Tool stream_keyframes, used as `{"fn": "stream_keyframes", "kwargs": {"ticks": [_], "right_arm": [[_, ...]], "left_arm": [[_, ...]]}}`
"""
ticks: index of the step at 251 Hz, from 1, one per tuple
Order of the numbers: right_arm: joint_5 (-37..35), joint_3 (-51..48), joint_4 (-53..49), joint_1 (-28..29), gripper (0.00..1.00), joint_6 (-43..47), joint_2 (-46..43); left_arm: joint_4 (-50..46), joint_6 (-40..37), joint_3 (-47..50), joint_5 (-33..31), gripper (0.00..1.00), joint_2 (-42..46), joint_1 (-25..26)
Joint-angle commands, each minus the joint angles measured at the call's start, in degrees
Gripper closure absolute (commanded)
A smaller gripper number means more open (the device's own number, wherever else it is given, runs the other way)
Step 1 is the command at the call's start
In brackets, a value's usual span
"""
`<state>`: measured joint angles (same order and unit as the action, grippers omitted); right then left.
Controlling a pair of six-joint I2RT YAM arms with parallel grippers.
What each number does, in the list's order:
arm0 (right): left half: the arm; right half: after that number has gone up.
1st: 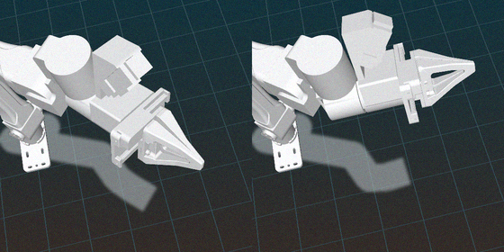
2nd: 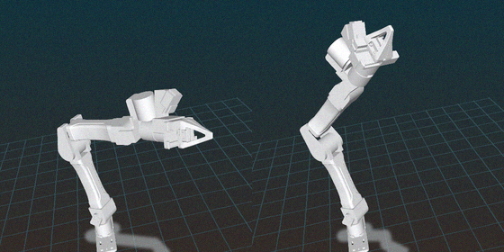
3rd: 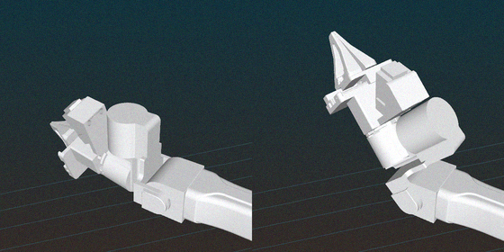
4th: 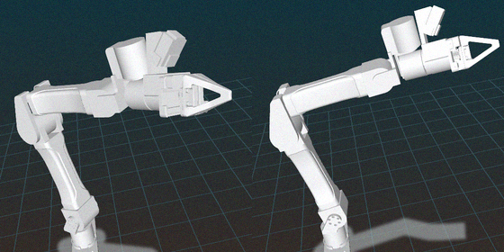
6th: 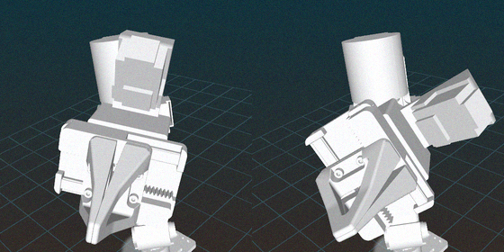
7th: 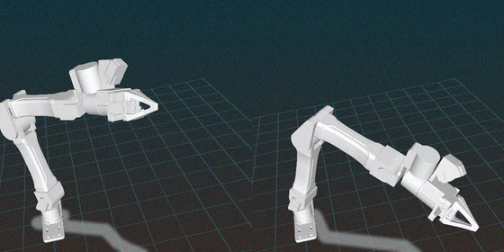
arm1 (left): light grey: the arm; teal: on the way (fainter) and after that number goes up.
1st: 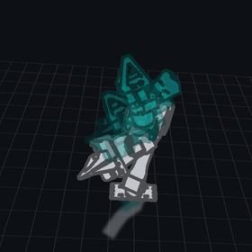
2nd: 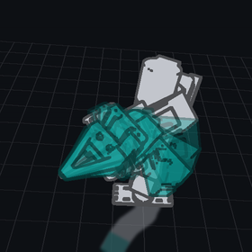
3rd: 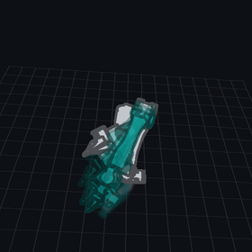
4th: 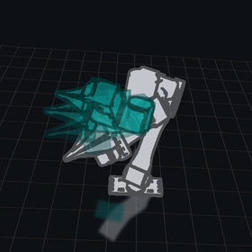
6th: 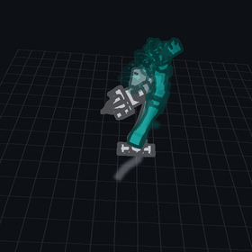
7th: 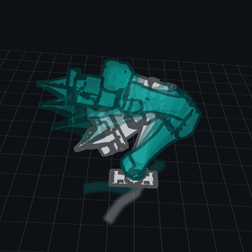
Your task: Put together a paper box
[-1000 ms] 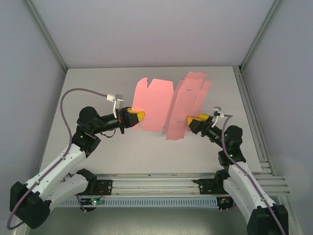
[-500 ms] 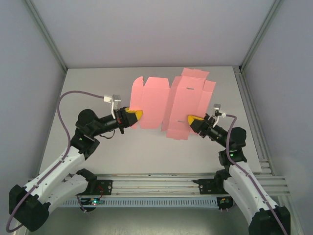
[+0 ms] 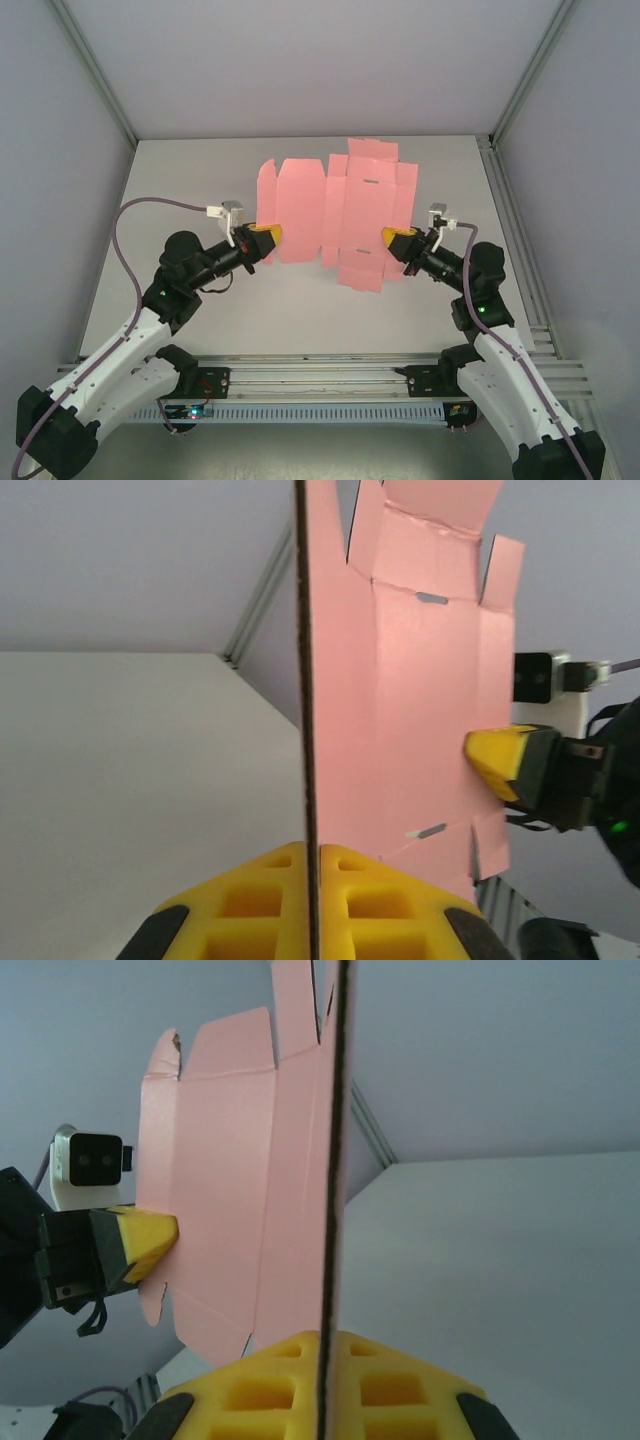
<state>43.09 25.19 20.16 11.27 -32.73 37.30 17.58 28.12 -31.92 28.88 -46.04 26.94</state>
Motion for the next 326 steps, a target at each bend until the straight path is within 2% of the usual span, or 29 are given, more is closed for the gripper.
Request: {"fn": "stream_keyframes", "kwargs": {"ticks": [1,5,9,17,20,34,59,74,90,106,117,146,171,192,212,240,261,277,311,326], "right_arm": [[-2.21,5.68,-10.17,1.67,1.0,9.04,2.18],[-2.92,6.67,-12.28,1.94,1.0,10.26,2.71],[-3.37,7.66,-14.5,2.27,1.0,11.79,3.35],[-4.2,10.02,-19.39,2.73,1.0,15.39,4.88],[-4.88,10.93,-21.26,2.91,1.0,16.69,5.41],[-7.63,15.15,-29.1,3.95,1.0,21.61,8.4],[-4.16,23.51,-44.43,5.86,1.0,34.91,14.82],[-3.52,29.04,-53.43,8.88,0.98,43.54,18.9],[-6.23,34.3,-62.61,12.64,0.97,52.34,23.26],[-12.61,38.44,-67.1,15.29,0.98,56.0,27.3],[-14.24,41.26,-69.45,15.5,0.98,58.1,30.21],[-15.6,47.03,-72.83,15.2,0.98,65.52,36.45],[-15.91,49.09,-72.42,15.06,0.98,71.36,41.3],[-17.78,51.26,-72.32,14.78,0.99,72.36,46.59],[-19.92,53.18,-72.26,14.88,1.0,73.2,52.09],[-21.0,54.69,-72.56,15.92,1.0,79.52,58.3],[-23.58,55.53,-71.63,17.5,1.0,82.3,61.72],[-26.61,55.4,-68.79,19.13,1.0,81.87,62.93],[-26.78,54.69,-65.64,20.48,1.0,82.5,63.42],[-25.78,54.71,-65.19,20.16,1.0,82.32,63.41]], "left_arm": [[-8.42,-1.86,0.93,-8.46,0.51,1.0,0.5],[-9.72,-1.62,0.71,-9.74,0.34,1.2,0.5],[-11.15,-1.44,0.53,-11.2,0.21,1.36,0.48],[-14.2,-1.47,-0.08,-14.1,0.03,1.82,0.52],[-15.52,-1.56,-0.36,-15.4,0.0,2.01,0.5],[-21.78,-1.42,-1.97,-21.97,0.0,3.02,0.48],[-34.01,-0.24,-6.66,-35.61,0.0,3.68,0.53],[-39.84,0.1,-9.72,-42.26,0.0,3.06,0.49],[-43.47,-0.09,-12.51,-46.49,0.0,1.67,0.41],[-44.71,-0.17,-14.65,-47.86,0.0,-0.3,0.18],[-45.2,2.14,-15.85,-47.68,0.0,-2.06,-0.57],[-44.49,6.64,-19.18,-38.08,0.0,-9.22,-6.12],[-40.37,6.34,-20.04,-29.95,0.0,-15.95,-9.8],[-37.02,4.82,-19.67,-26.37,0.0,-19.43,-10.59],[-32.79,1.13,-17.47,-22.68,0.0,-19.55,-10.69],[-29.19,-4.94,-14.82,-17.85,0.0,-16.68,-10.77],[-29.5,-4.72,-15.18,-19.5,0.0,-15.99,-10.78],[-29.53,-5.82,-15.98,-17.15,0.0,-17.07,-10.79],[-20.84,-15.51,-13.92,0.69,0.0,-19.79,-10.46],[-17.5,-19.8,-12.89,6.33,0.01,-20.63,-10.08]]}}
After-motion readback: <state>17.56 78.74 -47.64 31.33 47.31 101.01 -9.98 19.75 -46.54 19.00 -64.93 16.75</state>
